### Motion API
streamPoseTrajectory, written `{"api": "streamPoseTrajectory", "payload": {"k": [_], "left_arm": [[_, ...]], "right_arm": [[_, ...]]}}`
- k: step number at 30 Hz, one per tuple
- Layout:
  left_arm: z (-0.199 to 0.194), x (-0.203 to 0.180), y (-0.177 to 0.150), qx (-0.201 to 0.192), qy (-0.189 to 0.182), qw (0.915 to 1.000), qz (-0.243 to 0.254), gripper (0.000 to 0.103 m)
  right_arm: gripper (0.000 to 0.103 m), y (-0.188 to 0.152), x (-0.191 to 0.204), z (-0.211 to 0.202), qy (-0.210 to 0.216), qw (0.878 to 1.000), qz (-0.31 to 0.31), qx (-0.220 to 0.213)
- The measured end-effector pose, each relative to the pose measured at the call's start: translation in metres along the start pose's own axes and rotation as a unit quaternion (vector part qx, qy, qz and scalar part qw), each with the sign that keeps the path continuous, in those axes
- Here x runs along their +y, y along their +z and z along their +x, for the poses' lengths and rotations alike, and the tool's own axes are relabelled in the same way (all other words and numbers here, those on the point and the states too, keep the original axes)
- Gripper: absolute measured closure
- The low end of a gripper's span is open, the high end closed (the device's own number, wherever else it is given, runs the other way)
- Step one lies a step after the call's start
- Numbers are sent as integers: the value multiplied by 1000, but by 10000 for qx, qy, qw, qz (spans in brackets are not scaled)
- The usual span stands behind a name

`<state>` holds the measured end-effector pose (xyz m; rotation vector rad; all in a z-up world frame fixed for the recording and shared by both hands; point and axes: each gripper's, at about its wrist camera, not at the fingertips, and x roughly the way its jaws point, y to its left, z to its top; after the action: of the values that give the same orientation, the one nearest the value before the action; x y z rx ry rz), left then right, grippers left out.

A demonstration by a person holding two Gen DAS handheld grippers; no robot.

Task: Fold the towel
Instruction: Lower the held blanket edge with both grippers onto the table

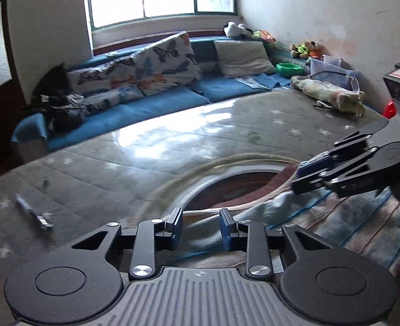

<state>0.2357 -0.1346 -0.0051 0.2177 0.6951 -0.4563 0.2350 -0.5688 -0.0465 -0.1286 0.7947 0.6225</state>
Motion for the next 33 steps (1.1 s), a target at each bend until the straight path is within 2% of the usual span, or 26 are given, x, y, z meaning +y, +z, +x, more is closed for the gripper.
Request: {"api": "streamPoseTrajectory", "payload": {"k": [7, 11, 17, 20, 27, 33], "left_arm": [[39, 5, -6, 356, 118, 9988, -307, 71], [31, 6, -7, 261, 177, 9985, -446, 70], [7, -4, -2, -33, 50, 9984, -556, 63], [8, -7, -2, -46, -57, 9979, -642, 59], [28, 14, -12, 224, 161, 9932, -1135, 59], [19, 22, -14, 87, 190, 9913, -1298, 56]], "right_arm": [[78, 3, 1, 20, -128, 9999, 43, 29], [77, 4, 1, 29, -192, 9998, 90, 16], [73, -4, -5, -8, -217, 9997, 76, -92], [72, -16, -15, -21, -320, 9994, 158, -44], [74, -39, -51, -26, -579, 9963, 633, -87], [76, -34, -57, -29, -663, 9954, 664, -208]]}}
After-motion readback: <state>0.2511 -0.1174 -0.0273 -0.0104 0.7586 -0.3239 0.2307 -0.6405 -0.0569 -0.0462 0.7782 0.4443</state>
